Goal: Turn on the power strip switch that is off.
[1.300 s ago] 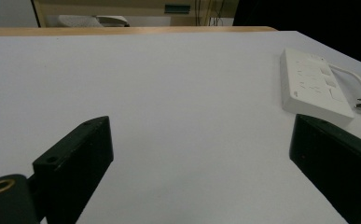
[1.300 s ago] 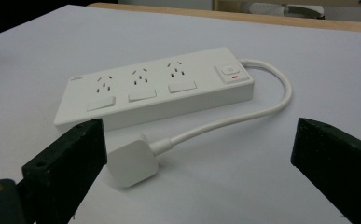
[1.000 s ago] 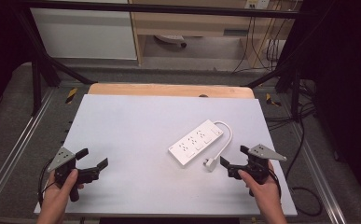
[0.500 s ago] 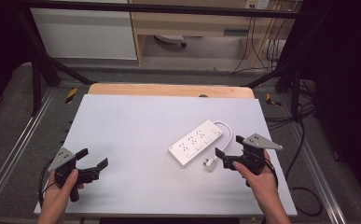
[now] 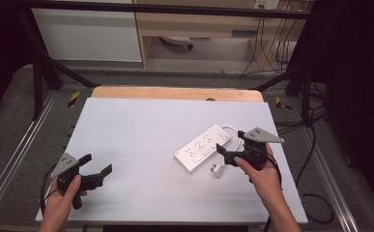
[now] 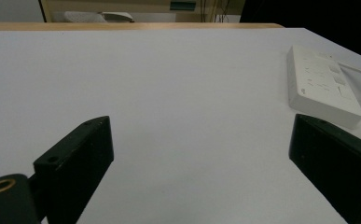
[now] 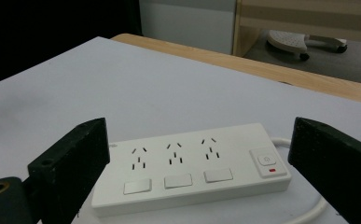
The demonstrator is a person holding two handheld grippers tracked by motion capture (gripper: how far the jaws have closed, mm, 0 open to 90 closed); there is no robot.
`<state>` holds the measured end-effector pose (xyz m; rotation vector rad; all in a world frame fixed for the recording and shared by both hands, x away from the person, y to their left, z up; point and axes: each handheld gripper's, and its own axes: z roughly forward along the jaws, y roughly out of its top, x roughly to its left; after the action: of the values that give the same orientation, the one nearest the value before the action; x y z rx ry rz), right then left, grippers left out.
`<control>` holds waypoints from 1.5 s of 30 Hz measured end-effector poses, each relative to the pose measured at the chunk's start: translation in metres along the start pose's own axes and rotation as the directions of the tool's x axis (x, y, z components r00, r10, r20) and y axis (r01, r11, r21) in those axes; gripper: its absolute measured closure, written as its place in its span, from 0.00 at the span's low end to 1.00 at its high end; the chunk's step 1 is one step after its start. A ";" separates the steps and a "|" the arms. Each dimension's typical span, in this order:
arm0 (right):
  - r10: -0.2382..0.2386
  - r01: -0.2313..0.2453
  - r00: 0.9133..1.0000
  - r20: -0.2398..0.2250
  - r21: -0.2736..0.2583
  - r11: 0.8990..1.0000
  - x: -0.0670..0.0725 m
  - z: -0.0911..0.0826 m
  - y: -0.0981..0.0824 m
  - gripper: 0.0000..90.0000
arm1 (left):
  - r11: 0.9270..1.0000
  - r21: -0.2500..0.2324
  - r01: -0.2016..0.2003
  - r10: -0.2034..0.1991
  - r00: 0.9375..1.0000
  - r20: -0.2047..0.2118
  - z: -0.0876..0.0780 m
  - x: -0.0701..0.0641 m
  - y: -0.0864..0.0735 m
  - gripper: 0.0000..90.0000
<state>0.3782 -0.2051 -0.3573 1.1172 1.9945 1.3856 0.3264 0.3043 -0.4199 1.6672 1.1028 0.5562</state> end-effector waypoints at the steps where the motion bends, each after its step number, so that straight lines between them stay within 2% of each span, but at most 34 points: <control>1: 0.000 0.000 1.000 0.000 0.000 1.000 0.000 0.000 0.000 0.06 | 1.000 0.000 0.000 0.000 1.000 0.000 0.000 0.000 0.000 0.07; 13: -0.021 0.021 1.000 -0.018 0.015 1.000 0.005 0.018 0.005 0.06 | 1.000 0.001 0.003 -0.003 1.000 -0.002 0.000 0.000 -0.001 0.07; 29: -0.001 0.002 1.000 -0.025 0.036 0.999 0.005 0.041 0.016 0.07 | 1.000 0.004 -0.003 0.003 1.000 -0.001 0.001 0.000 0.000 0.07; 33: -0.019 0.020 0.999 -0.026 0.047 0.999 0.006 0.047 0.018 0.09 | 1.000 0.004 -0.006 0.006 1.000 0.001 0.001 0.000 0.000 0.07; 37: -0.006 0.007 1.000 -0.031 0.042 0.999 0.007 0.051 0.021 0.11 | 1.000 0.005 -0.006 0.006 1.000 0.002 0.001 -0.001 0.000 0.07; 45: -0.016 0.018 0.999 -0.042 0.052 0.998 0.011 0.058 0.022 0.14 | 1.000 0.008 -0.009 0.009 1.000 0.000 0.001 -0.001 0.000 0.07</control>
<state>0.4232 -0.1609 -0.3583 1.0999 2.0763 1.3662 0.3266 0.3032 -0.4203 1.6802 1.0990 0.5586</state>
